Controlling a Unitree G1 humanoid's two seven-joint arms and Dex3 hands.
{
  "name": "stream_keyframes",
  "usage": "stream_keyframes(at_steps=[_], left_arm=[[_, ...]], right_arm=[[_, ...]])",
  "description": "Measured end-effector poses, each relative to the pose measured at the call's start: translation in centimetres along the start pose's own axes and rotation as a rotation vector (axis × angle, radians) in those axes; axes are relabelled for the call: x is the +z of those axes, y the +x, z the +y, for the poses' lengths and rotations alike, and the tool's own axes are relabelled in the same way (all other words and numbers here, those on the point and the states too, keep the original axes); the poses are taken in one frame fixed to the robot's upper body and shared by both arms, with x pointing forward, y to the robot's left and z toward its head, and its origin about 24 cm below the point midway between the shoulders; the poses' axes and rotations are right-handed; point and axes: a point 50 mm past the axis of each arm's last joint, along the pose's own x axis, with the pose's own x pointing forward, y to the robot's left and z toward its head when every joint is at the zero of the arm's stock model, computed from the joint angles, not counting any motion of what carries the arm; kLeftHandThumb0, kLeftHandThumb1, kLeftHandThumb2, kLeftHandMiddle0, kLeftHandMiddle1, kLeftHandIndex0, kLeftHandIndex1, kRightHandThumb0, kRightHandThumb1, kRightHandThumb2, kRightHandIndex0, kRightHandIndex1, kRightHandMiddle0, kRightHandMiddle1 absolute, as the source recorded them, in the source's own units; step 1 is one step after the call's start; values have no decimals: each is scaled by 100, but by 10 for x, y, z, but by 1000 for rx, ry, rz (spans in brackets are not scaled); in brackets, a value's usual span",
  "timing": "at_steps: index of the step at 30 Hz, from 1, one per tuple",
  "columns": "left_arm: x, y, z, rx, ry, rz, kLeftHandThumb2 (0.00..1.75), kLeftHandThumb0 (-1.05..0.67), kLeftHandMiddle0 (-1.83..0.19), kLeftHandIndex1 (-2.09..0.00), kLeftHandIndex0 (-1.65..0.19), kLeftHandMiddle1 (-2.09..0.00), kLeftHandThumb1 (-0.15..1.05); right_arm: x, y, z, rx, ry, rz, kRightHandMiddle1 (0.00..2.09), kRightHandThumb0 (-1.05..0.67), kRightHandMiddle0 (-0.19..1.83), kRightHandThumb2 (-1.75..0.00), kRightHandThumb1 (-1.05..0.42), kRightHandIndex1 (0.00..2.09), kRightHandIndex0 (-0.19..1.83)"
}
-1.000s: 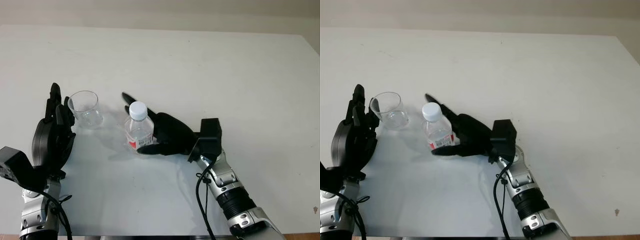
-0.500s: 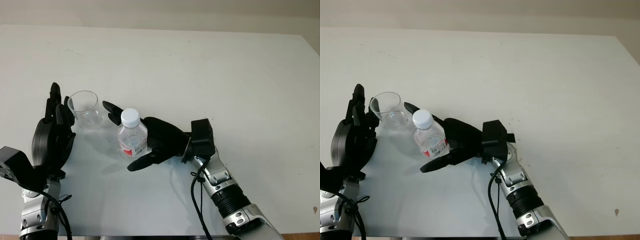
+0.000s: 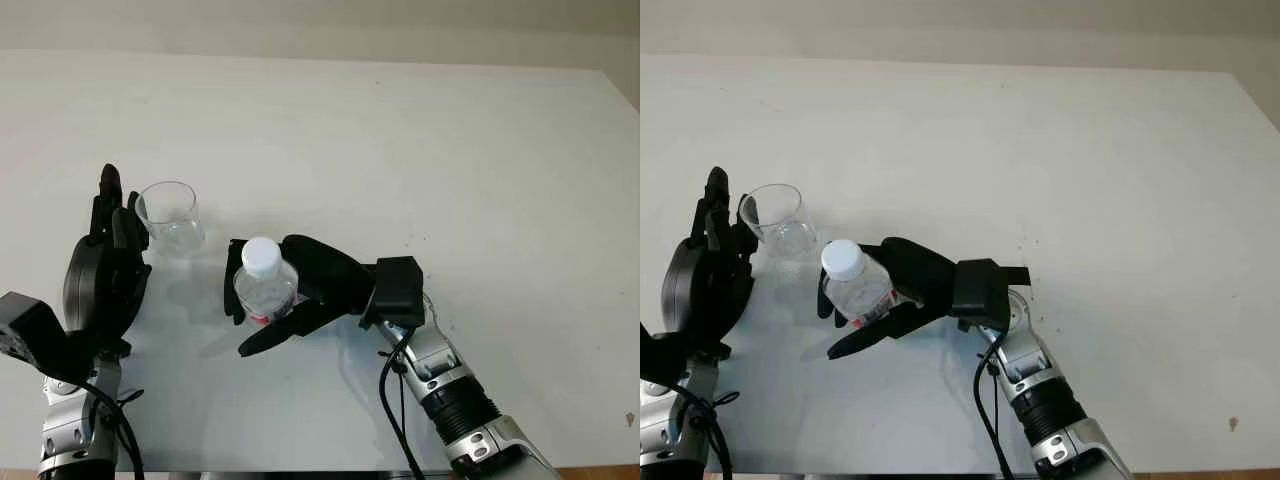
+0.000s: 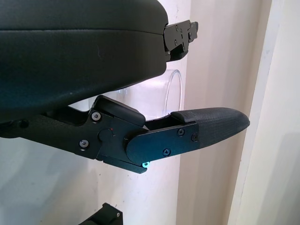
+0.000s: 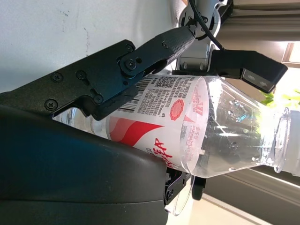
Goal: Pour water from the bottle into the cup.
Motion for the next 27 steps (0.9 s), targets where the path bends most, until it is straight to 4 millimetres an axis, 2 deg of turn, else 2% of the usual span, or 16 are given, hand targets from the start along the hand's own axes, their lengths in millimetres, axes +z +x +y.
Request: stream_keyframes(at_steps=[6,10,14,16,18,19,20,22,23,25,27], left_arm=[[0,0,0,1,0,1,62,-81,19,0,19,0,105],[-1,0,0,-1,-2,3,62,-81,19,0,19,0,105],[-1,1,1,-1,-4,4,62,-81,19,0,19,0,105],[-1,2,1,-1,-5,3,62,-81,19,0,19,0,105],[0,3,0,-3,-6,-2,61,-81,19,0,19,0,105],[0,4,0,-4,-6,-3,62,-81,19,0,19,0,105],[0,4,-1,-3,-5,-5,62,-81,19,0,19,0,105],[2,6,-1,0,-2,-12,61,-82,19,0,19,0,105],[3,6,-1,0,-2,-16,61,-81,19,0,19,0,105],[4,7,-2,0,-2,-19,60,-81,19,0,19,0,105],[4,7,-1,2,-2,-23,60,-81,19,0,19,0,105]], right_arm=[[3,-1,1,-25,-56,-22,209,-27,183,-34,-105,209,183],[-1,-3,-6,-109,-44,-18,209,-25,183,-36,-105,209,183],[3,2,-35,-271,-68,29,209,-22,183,-40,-105,209,183],[11,12,-56,-354,-116,58,209,-15,183,-46,-105,209,183],[24,23,-79,-430,-189,90,209,-12,183,-41,-105,209,183],[32,29,-91,-467,-230,106,209,-12,177,-38,-105,209,173],[39,34,-101,-500,-265,123,209,-12,157,-34,-105,209,151],[52,41,-116,-552,-323,145,209,-13,131,-30,-105,209,126],[56,44,-121,-576,-356,168,209,-15,110,-28,-105,209,111],[57,47,-126,-607,-412,221,209,-15,91,-25,-105,209,100],[54,49,-128,-627,-493,280,209,-16,83,-21,-105,209,99]])
